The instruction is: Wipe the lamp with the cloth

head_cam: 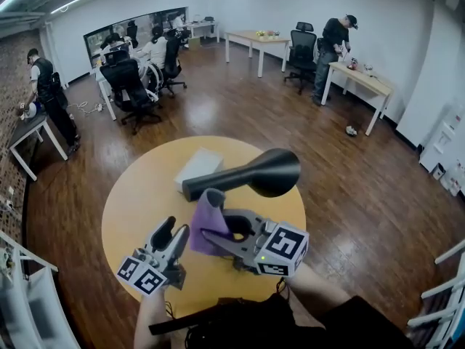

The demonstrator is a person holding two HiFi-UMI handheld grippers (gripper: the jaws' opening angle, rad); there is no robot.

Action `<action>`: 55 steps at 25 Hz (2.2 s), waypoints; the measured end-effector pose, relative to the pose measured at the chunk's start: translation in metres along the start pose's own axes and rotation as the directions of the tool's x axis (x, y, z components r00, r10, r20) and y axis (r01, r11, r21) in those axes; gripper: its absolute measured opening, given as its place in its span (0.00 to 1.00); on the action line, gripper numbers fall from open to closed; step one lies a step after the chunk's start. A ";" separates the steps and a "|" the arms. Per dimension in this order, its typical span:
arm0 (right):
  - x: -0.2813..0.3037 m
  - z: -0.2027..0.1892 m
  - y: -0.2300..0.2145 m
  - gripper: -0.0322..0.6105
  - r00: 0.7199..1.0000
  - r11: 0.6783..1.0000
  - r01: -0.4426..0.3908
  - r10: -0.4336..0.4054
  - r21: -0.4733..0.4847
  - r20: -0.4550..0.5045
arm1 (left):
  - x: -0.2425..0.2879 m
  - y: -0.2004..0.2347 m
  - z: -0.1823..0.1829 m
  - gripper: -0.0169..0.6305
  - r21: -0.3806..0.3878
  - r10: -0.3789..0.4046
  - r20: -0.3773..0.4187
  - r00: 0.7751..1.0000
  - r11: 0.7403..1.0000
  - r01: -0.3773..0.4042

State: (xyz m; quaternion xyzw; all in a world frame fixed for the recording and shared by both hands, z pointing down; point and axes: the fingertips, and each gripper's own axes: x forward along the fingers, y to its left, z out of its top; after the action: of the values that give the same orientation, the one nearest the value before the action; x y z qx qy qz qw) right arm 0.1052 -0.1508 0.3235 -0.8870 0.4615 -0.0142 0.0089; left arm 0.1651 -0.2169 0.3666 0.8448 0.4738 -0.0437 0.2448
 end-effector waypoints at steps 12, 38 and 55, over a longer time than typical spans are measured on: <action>0.040 0.005 -0.011 0.24 0.995 0.845 -0.070 0.019 0.530 0.102 | -0.058 0.018 0.013 0.35 -0.016 0.004 -0.042 0.999 1.000 -0.005; -0.085 -0.073 -0.138 0.23 0.925 0.535 0.110 -0.362 0.838 0.110 | 0.019 -0.017 -0.028 0.35 -0.065 -0.082 -0.081 0.993 0.995 0.077; -0.043 -0.055 -0.106 0.23 0.984 0.686 0.080 -0.172 0.724 0.054 | 0.035 -0.019 -0.041 0.35 -0.062 -0.043 -0.091 0.995 0.997 0.037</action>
State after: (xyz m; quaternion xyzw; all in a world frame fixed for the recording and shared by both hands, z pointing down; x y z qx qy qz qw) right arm 0.1650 -0.0547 0.3812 -0.8416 0.3560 -0.1416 0.3807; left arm 0.1619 -0.1633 0.3845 0.8285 0.5025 0.0047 0.2472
